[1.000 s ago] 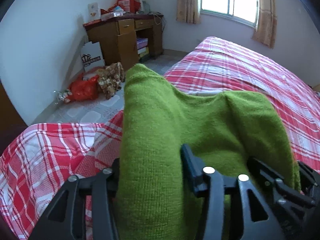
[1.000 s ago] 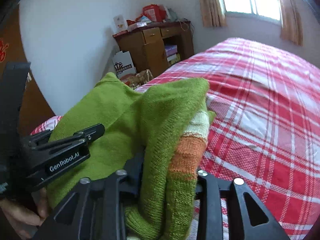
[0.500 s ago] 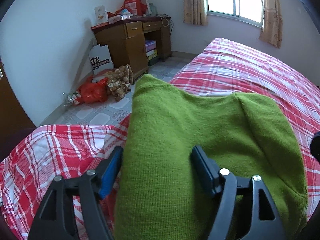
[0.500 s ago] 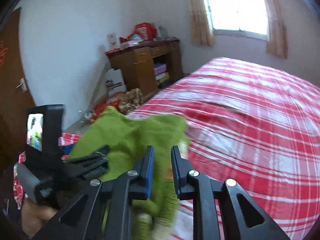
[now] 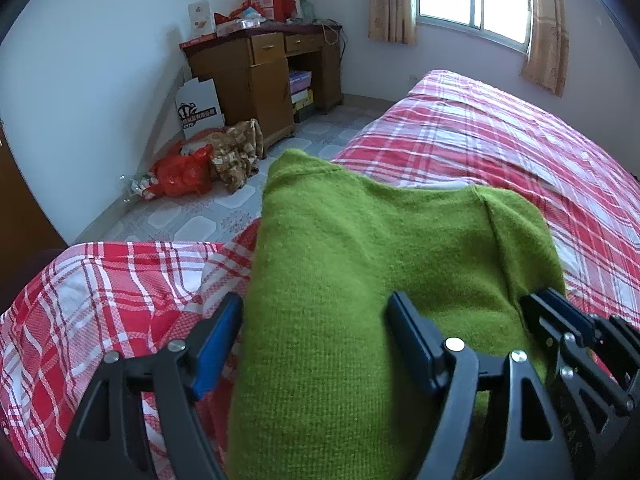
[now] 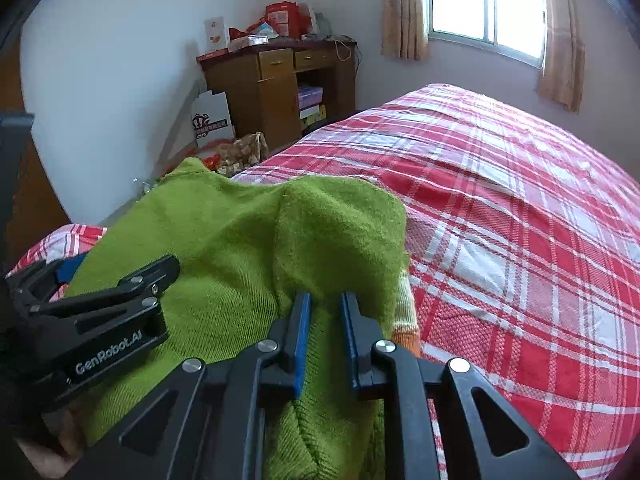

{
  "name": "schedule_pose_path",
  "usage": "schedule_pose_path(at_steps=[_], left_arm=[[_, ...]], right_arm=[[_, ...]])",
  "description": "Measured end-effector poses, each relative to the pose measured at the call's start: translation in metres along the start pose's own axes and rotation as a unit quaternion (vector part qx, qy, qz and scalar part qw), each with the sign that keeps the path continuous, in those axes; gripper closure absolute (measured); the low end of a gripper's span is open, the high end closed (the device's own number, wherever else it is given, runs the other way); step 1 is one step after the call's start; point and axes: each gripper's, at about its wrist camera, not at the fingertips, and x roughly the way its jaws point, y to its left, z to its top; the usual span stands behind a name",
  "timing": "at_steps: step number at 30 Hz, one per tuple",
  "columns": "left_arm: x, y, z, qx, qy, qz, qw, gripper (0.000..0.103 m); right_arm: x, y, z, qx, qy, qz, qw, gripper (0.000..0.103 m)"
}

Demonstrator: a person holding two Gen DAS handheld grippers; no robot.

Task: Fold small clothes
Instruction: 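Carry the folded sweater with both grippers toward the bed corner, then lower the folded sweater onto the bed and open both grippers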

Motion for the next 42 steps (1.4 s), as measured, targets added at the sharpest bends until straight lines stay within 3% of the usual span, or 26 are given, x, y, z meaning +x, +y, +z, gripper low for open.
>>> schedule_pose_path(at_steps=[10,20,26,31,39,42], left_arm=[[0.008,0.011,0.004,-0.034,0.027,-0.023,0.9988,0.021],[-0.052,0.010,-0.033,-0.001,-0.007,0.007,0.9999,0.021],[-0.040,0.010,-0.032,0.004,-0.004,0.016,0.9999,0.016],[-0.037,0.009,-0.034,0.006,-0.007,0.016,0.9998,0.016],[-0.035,0.004,-0.036,0.018,-0.006,0.016,0.9997,0.016],[-0.051,0.011,-0.037,0.009,0.004,0.000,0.9999,0.017]], right_arm=[[0.015,0.004,0.014,-0.014,0.007,-0.020,1.000,0.087],[0.012,0.004,0.009,-0.015,0.003,-0.024,1.000,0.087],[-0.023,0.003,-0.003,-0.019,-0.003,-0.029,0.999,0.087],[-0.067,0.002,-0.033,-0.015,-0.025,-0.019,0.999,0.087],[-0.062,0.019,-0.056,-0.038,-0.014,-0.046,0.998,0.086],[-0.072,0.022,-0.057,-0.034,-0.018,-0.051,0.998,0.086]])
